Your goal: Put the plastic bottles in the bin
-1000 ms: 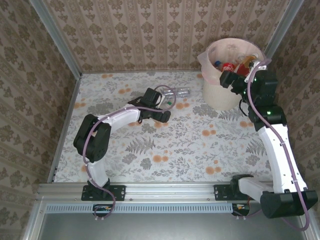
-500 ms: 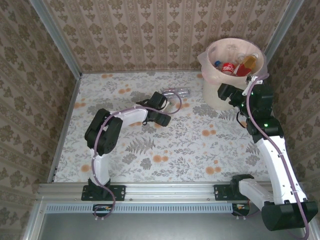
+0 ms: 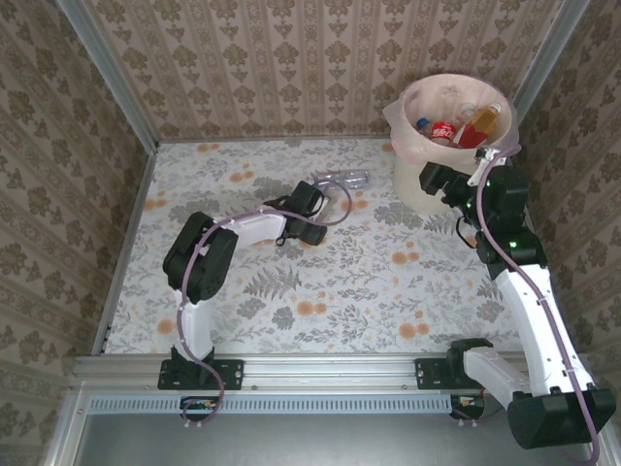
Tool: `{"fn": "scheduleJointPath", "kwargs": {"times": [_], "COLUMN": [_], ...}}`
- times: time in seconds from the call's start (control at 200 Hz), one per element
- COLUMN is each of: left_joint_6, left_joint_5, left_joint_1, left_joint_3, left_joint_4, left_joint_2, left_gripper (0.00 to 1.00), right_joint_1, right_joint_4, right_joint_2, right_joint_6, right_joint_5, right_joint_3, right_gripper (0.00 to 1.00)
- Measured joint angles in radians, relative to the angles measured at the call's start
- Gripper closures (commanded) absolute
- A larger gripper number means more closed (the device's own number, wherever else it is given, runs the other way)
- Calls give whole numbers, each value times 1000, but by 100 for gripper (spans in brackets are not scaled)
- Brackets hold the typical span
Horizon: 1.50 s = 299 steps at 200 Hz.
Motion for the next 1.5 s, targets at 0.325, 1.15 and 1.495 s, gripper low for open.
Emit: {"fn": "scheduleJointPath", "kwargs": {"times": [0.325,1.15,1.495], "left_joint_6": [-40,-37,-23], "left_joint_5": [104,337,335], "left_joint_1": [-6,-138,-158], "left_joint_3": [-151,-181,-159], "left_joint_4": [190,384,379], "left_joint_2": [-305,-449,-449], "left_gripper": [62,63,63], "right_joint_1": [53,207,229], "right_joint_4": [55,246,154], "right_joint_2": [52,317,328], "right_joint_6": [23,239,180], "right_joint_5": [-78,-364,-281], "right_joint_3": [-5,127,140], "right_gripper": [0,3,46]}}
